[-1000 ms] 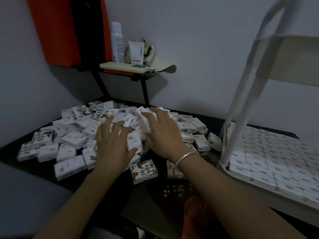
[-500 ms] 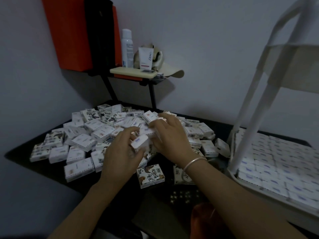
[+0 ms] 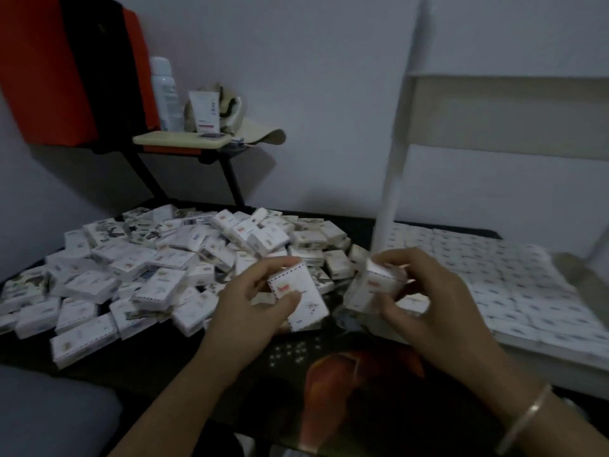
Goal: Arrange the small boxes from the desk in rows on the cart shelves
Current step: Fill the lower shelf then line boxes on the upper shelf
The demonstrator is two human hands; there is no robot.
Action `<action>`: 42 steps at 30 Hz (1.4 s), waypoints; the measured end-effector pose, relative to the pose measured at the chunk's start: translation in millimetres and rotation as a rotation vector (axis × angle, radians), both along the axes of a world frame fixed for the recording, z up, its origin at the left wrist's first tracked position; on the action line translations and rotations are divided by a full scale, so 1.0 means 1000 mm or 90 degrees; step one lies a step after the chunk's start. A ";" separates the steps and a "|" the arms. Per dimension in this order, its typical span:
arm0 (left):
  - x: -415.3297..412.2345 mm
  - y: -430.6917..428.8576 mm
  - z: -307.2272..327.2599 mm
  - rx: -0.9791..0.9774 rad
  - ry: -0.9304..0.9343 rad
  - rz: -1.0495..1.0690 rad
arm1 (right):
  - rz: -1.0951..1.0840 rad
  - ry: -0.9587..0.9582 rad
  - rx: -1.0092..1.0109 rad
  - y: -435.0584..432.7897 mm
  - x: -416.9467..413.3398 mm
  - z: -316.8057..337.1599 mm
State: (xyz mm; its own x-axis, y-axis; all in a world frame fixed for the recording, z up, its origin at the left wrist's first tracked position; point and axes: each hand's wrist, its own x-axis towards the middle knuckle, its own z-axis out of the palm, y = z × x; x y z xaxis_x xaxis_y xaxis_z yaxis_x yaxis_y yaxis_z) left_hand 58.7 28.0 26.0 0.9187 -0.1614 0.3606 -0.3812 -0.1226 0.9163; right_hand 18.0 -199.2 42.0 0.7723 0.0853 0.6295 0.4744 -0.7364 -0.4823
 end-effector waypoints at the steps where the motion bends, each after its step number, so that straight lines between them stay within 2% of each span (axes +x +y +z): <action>1: -0.003 -0.014 -0.001 0.011 0.001 -0.024 | -0.022 -0.002 0.014 -0.014 -0.012 0.001; 8: -0.022 -0.116 -0.005 0.036 0.013 -0.180 | -0.199 -0.020 0.065 -0.108 -0.075 -0.004; 14: -0.028 -0.189 0.001 0.078 -0.049 -0.238 | -0.494 -0.066 -0.032 -0.173 -0.110 -0.001; 16: -0.025 -0.211 0.002 0.095 -0.086 -0.225 | -0.546 -0.043 -0.064 -0.186 -0.113 0.001; 23: -0.009 -0.275 0.000 0.090 -0.180 -0.151 | -0.574 0.119 -0.218 -0.213 -0.097 -0.001; 28: 0.008 -0.302 0.004 0.127 -0.252 -0.171 | -0.546 0.262 -0.158 -0.222 -0.080 0.002; 31: 0.018 -0.319 0.010 0.161 -0.271 -0.187 | -0.529 0.320 -0.168 -0.227 -0.070 0.000; 36: 0.029 -0.352 0.016 0.195 -0.300 -0.227 | -0.516 0.372 -0.167 -0.230 -0.065 -0.004; 42: 0.034 -0.375 0.017 0.280 -0.242 -0.314 | -0.525 0.378 -0.190 -0.228 -0.067 -0.016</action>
